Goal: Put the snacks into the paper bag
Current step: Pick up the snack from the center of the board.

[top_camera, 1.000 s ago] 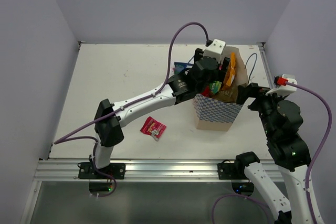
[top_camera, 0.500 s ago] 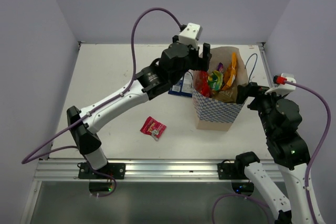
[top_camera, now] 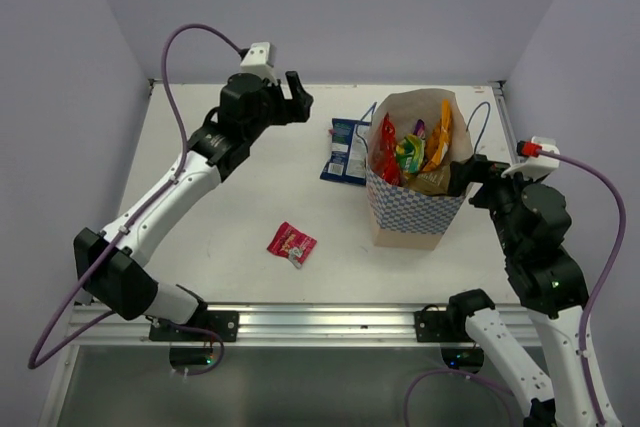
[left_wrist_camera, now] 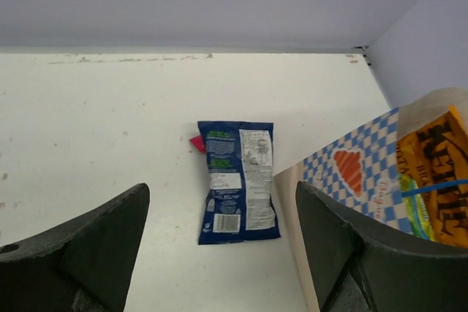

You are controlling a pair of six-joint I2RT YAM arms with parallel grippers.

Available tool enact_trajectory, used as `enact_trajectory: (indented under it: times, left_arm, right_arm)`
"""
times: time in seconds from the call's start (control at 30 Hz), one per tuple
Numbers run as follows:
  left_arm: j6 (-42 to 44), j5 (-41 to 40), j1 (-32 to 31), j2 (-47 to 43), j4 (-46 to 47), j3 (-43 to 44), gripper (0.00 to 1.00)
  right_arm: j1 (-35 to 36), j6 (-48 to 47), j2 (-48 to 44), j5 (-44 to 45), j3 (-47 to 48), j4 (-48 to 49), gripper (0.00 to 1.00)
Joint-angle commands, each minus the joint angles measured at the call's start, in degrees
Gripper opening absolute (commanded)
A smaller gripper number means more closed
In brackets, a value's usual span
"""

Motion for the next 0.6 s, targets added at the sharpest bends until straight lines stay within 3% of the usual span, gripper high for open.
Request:
enact_trajectory:
  times: [0.0,0.17,0.33,0.57]
  left_arm:
    - [-2.84,8.4,4.31,-1.02,4.31,-3.72,0.85]
    - [-3.2,15.26,8.89,2.3,10.11,-9.53,0.86]
    - [-4.69,21.59,9.24,7.05,19.42,-13.31,0.87]
    - [-5.22,26.43,9.24,20.57,27.16,-9.72,0.87]
  right_arm:
    - [0.13,-0.03,0.95,-0.74,1.88,1.44,0.98]
    - [0.13,0.15,1.48,-1.27,1.88,1.61,0.98]
    - [0.22,0.15,1.65,-1.36,2.05,1.52,0.98]
    - [0.13,-0.03,1.39,-1.88,1.88,1.61,0.98]
